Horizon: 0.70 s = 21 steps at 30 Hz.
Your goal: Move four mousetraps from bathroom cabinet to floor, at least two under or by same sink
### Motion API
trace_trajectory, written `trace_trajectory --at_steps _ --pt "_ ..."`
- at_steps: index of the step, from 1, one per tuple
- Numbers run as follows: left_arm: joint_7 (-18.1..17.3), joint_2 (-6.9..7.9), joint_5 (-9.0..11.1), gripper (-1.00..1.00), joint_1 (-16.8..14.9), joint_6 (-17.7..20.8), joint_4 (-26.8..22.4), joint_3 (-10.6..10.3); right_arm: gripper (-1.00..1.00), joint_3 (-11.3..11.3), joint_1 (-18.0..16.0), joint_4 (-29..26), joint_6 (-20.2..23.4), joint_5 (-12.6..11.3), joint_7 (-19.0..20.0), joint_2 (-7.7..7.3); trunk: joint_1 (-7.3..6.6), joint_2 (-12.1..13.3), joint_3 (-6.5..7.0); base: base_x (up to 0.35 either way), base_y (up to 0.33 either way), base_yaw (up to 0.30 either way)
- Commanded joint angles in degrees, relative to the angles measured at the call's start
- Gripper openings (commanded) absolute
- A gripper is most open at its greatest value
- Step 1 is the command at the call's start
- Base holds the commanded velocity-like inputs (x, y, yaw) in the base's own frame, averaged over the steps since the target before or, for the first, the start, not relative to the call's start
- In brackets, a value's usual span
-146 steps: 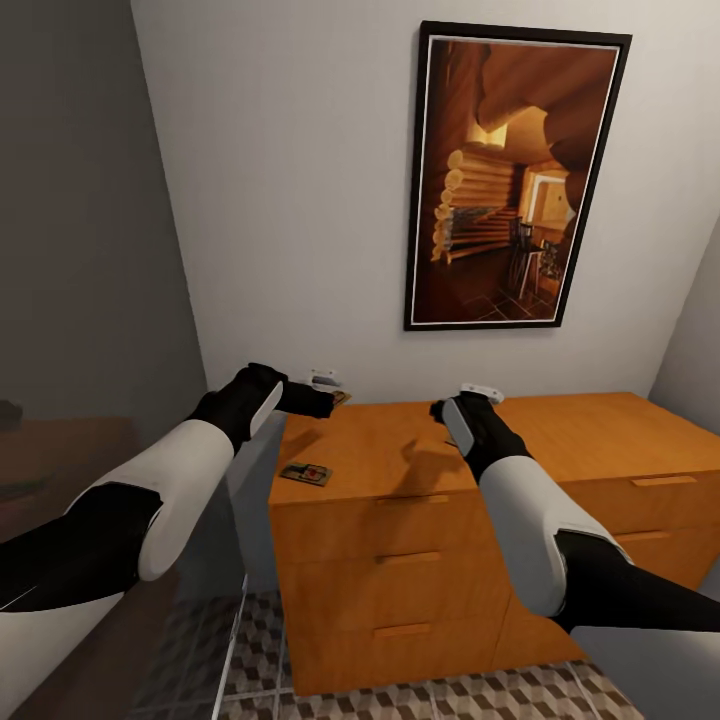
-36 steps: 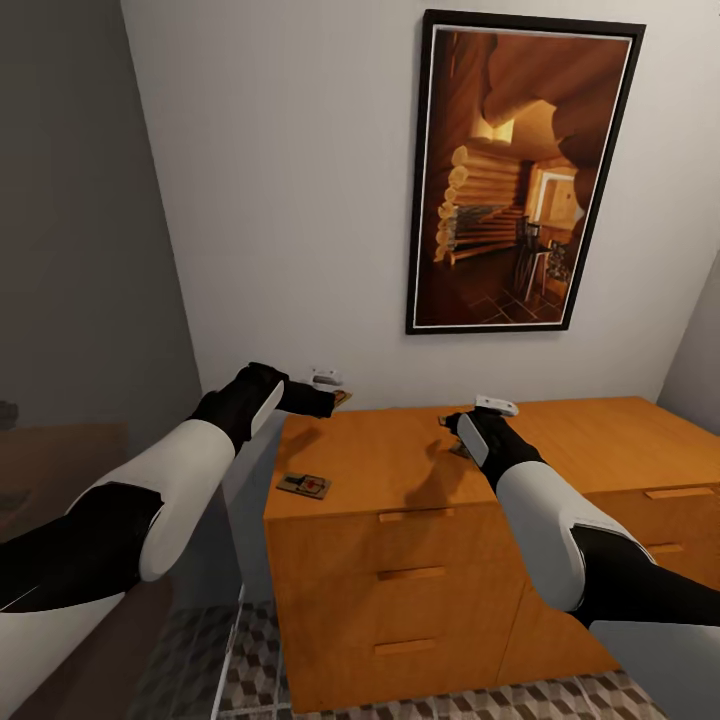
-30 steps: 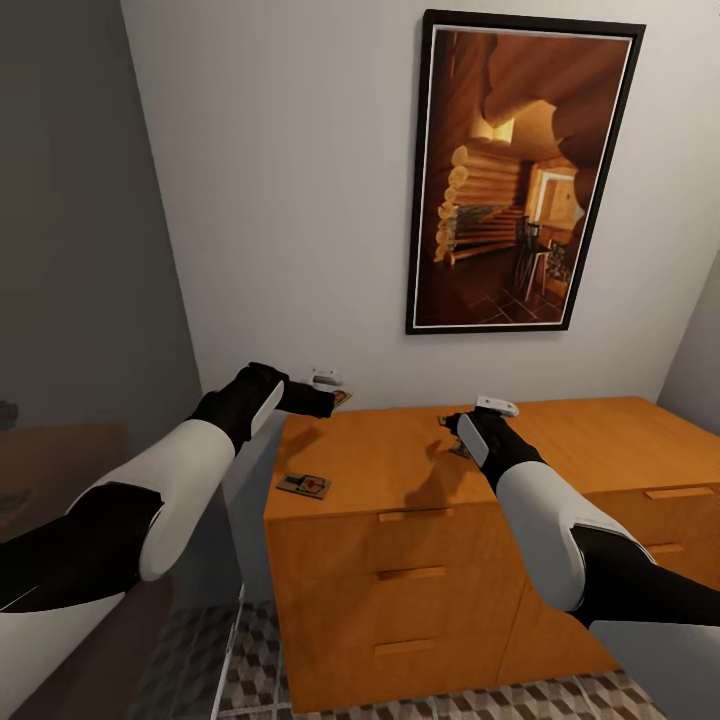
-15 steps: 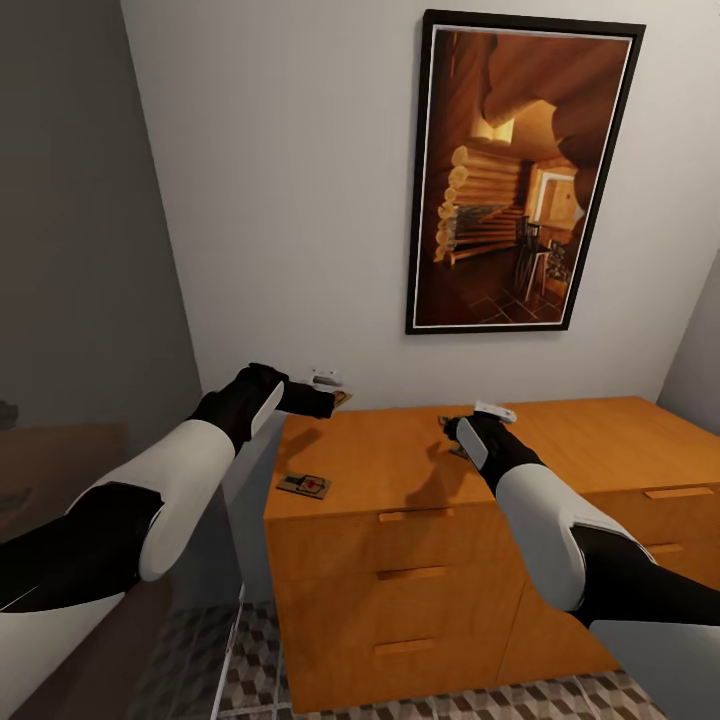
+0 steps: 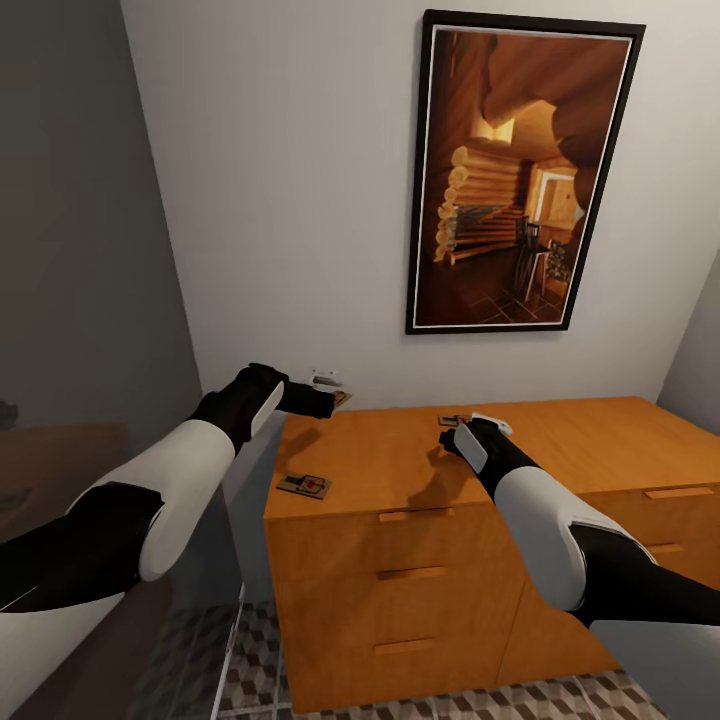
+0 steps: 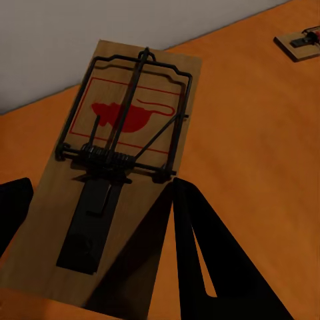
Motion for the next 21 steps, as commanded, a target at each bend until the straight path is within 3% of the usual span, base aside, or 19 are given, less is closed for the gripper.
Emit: trace_trajectory --at_steps 1,21 --pt "-0.28 0.03 -0.42 -1.00 -0.04 0.08 -0.09 -0.19 1.00 -0.05 0.00 -0.07 0.14 -0.85 -0.43 0.01 0.00 -0.03 -0.07 0.000 0.000 0.000" --pt "-0.28 0.04 -0.42 -1.00 -0.04 0.05 0.00 -0.19 1.00 -0.13 0.00 -0.04 -0.18 -1.04 -0.53 -0.38 0.00 -0.03 -0.07 0.000 0.000 0.000"
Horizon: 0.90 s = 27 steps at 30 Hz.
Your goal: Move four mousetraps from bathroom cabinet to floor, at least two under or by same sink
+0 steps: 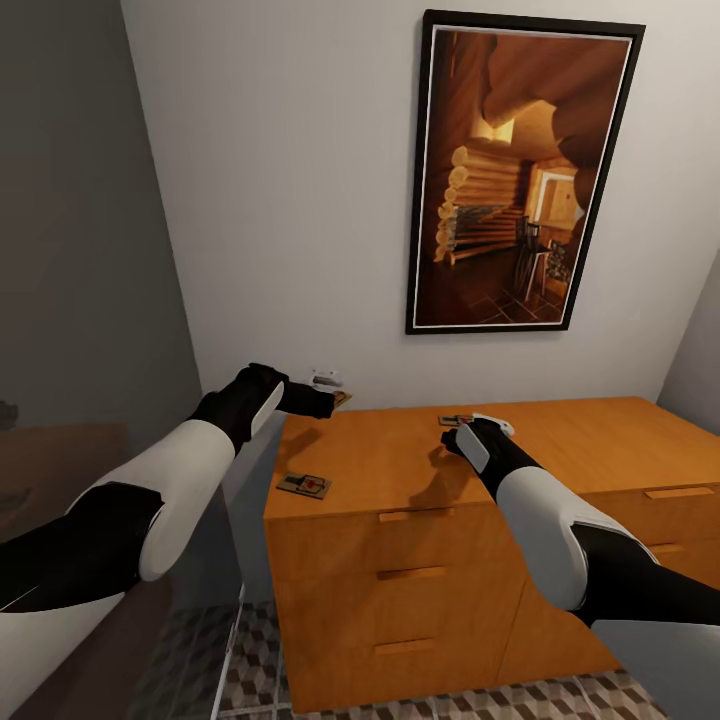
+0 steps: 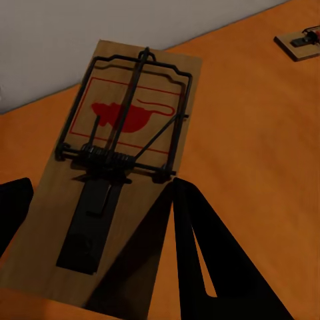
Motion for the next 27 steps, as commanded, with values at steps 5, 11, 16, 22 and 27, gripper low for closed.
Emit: trace_trajectory --at_steps 5,11,16,22,27 --pt "-0.28 -0.02 -0.39 -1.00 -0.04 0.09 -0.09 -0.19 1.00 0.00 0.00 -0.05 0.20 -0.73 -0.42 -0.04 0.00 -0.03 -0.07 0.000 0.000 0.000" --pt "-0.28 0.00 -0.38 -1.00 -0.04 0.09 -0.09 -0.19 1.00 -0.06 0.00 0.06 0.20 -0.73 -0.42 -0.30 0.00 -0.03 -0.07 0.000 0.000 0.000" --pt "-0.28 -0.02 -0.38 -1.00 -0.04 0.09 -0.10 -0.19 1.00 -0.08 0.00 0.10 0.16 -0.79 -0.42 -0.35 0.00 -0.03 -0.07 0.000 0.000 0.000" --pt "-0.28 0.01 -0.38 -1.00 -0.04 0.09 -0.10 -0.19 1.00 -0.08 0.00 0.21 -0.42 -0.81 -0.42 -0.32 0.00 -0.03 -0.07 0.000 0.000 0.000" --pt "-0.28 0.01 -0.45 -1.00 -0.04 0.09 -0.09 -0.19 1.00 -0.07 0.00 1.64 -1.79 -0.81 -0.42 -0.32 0.00 -0.03 -0.07 0.000 0.000 0.000"
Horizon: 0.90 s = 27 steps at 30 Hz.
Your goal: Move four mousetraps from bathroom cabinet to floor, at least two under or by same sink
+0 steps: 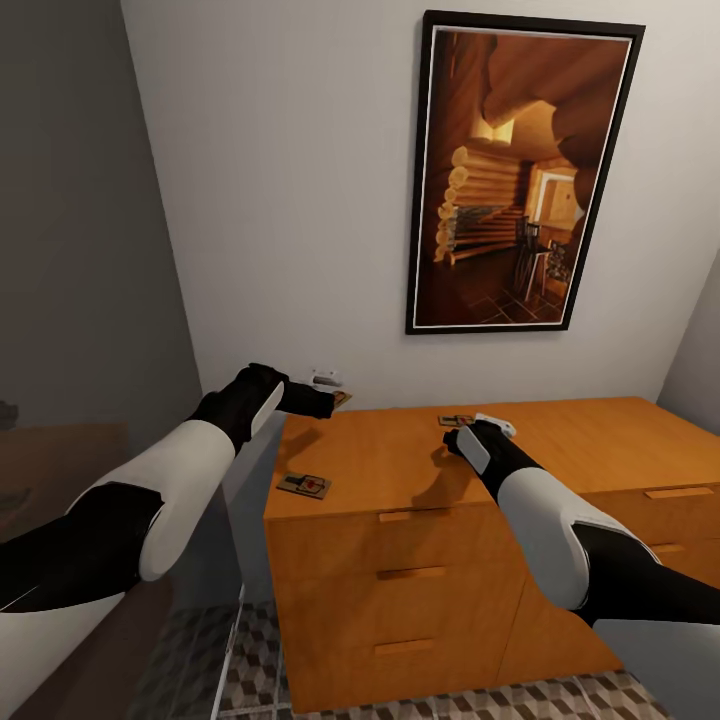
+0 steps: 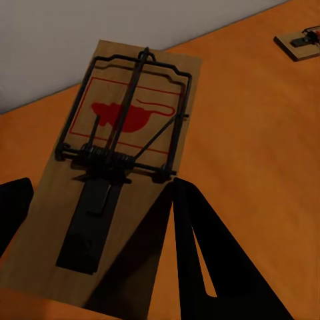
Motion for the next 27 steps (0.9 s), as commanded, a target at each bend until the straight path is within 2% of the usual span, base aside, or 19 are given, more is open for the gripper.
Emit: trace_trajectory --at_steps 1,3,4,27 --pt "-0.29 0.04 -0.44 -1.00 -0.04 0.10 -0.09 -0.19 1.00 -0.26 0.02 1.03 0.02 -1.12 -0.42 -0.01 0.01 -0.02 -0.08 0.000 0.000 0.000" --pt "-0.29 0.04 -0.44 -1.00 -0.04 0.10 -0.09 -0.19 1.00 -0.27 0.02 1.58 -0.24 -1.12 -0.42 -0.01 0.01 -0.02 -0.08 0.000 0.000 0.000" --pt "-0.29 0.05 -0.41 -1.00 -0.04 0.10 -0.09 -0.19 -1.00 -0.27 0.02 1.93 -0.48 -1.12 -0.42 -0.01 0.01 -0.02 -0.08 0.000 0.000 0.000" --pt "-0.29 0.03 -0.30 -1.00 -0.04 0.10 -0.14 -0.19 -1.00 -0.31 0.02 2.57 -0.87 -0.99 -0.39 0.06 0.01 -0.02 -0.08 0.000 0.000 0.000"
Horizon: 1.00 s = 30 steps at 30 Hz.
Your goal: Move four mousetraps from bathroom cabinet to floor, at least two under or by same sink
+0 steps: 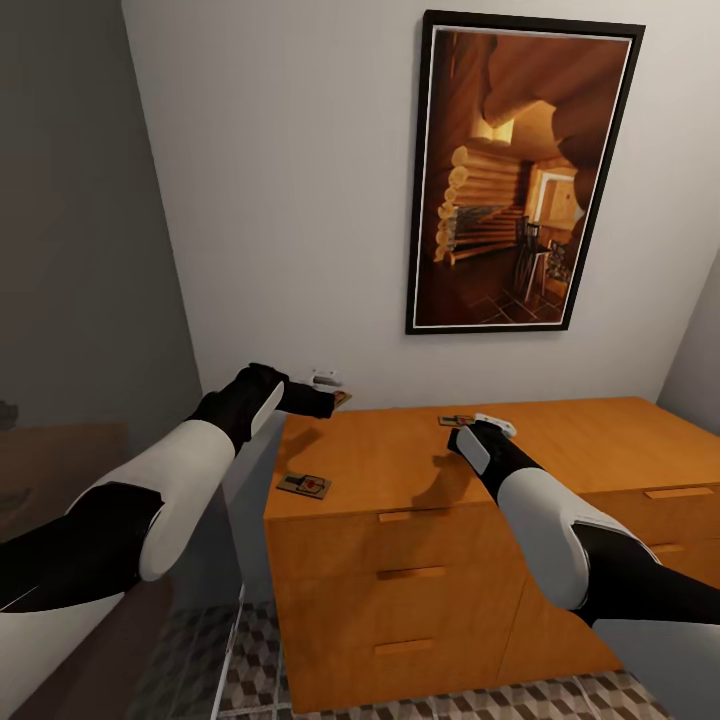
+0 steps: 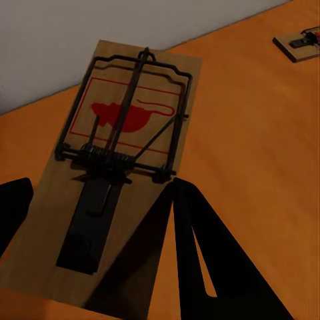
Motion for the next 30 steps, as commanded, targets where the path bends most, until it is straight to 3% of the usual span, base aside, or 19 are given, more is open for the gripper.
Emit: trace_trajectory --at_steps 1,5,10,12,18,22,30 --pt "-0.28 0.02 -0.42 -1.00 -0.04 0.10 -0.12 -0.19 -1.00 0.12 0.02 2.34 0.23 -0.99 -0.44 -0.02 0.01 -0.02 -0.08 0.000 0.000 0.000" --pt "-0.28 -0.02 -0.37 -1.00 -0.04 0.10 -0.42 -0.19 -1.00 0.21 0.02 -0.41 1.56 -0.86 -0.15 -0.44 0.01 -0.02 -0.08 0.000 0.000 0.000" --pt "-0.28 -0.03 -0.10 -1.00 -0.04 0.10 -0.74 -0.16 -1.00 0.30 0.02 -14.37 12.82 -0.48 -0.06 -1.43 0.01 -0.02 -0.08 0.000 0.000 0.000" --pt "-0.28 -0.03 -0.02 -1.00 -0.04 0.10 -0.84 -0.10 -1.00 0.35 0.02 -22.83 19.69 -0.43 -0.09 -1.71 0.01 -0.02 -0.08 0.000 0.000 0.000" --pt "-0.28 -0.46 0.06 -1.00 -0.04 0.17 -1.03 0.17 -1.00 0.48 0.02 -36.55 28.17 -0.24 -0.05 -1.95 0.01 -0.02 -0.08 0.000 0.000 0.000" --pt "-0.28 -0.73 0.09 -1.00 -0.04 0.18 -1.08 0.23 -1.00 0.47 0.02 -40.18 30.73 -0.46 0.11 -2.35 0.01 -0.02 -0.08 0.000 0.000 0.000" --pt "-0.28 -0.71 0.12 -1.00 -0.04 0.12 -1.05 0.39 -1.00 0.49 0.02 -40.45 31.50 -1.10 0.62 -3.77 0.01 -0.02 -0.08 0.000 0.000 0.000"
